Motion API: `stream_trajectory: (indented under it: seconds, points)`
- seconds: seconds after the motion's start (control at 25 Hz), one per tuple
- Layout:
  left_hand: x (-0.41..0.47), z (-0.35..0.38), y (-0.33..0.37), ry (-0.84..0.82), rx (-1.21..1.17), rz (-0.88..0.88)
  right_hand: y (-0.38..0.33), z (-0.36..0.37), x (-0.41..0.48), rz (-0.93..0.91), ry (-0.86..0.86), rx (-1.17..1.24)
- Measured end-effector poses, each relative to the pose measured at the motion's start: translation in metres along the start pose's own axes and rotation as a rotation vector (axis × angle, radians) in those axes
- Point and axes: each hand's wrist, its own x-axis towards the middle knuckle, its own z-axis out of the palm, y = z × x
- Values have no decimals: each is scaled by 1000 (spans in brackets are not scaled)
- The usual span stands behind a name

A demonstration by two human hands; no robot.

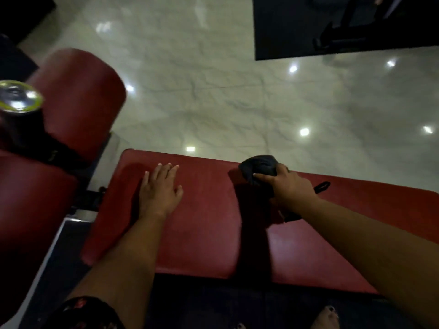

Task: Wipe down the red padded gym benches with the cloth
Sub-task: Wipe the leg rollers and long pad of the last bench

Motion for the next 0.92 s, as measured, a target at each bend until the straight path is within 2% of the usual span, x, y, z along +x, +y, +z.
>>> stream_trajectory:
  seconds: [0.24, 0.4, 0.64, 0.72, 0.8, 0.92]
  points:
    - [12, 27, -72, 24, 16, -219, -75, -18, 76, -126, 40, 12]
    - [16, 46, -80, 136, 0, -250, -137, -28, 126, -191, 42, 60]
    - [19, 54, -83, 165, 10, -232, -243, -47, 194, -129, -6, 515]
    - [19, 59, -85, 181, 51, -217, -268, -52, 200, -198, -98, 399]
    - [19, 61, -85, 189, 63, -217, -263, -64, 206, -256, -213, 247]
    - [18, 60, -82, 216, 27, -220, -247, -79, 217, -183, -373, 132]
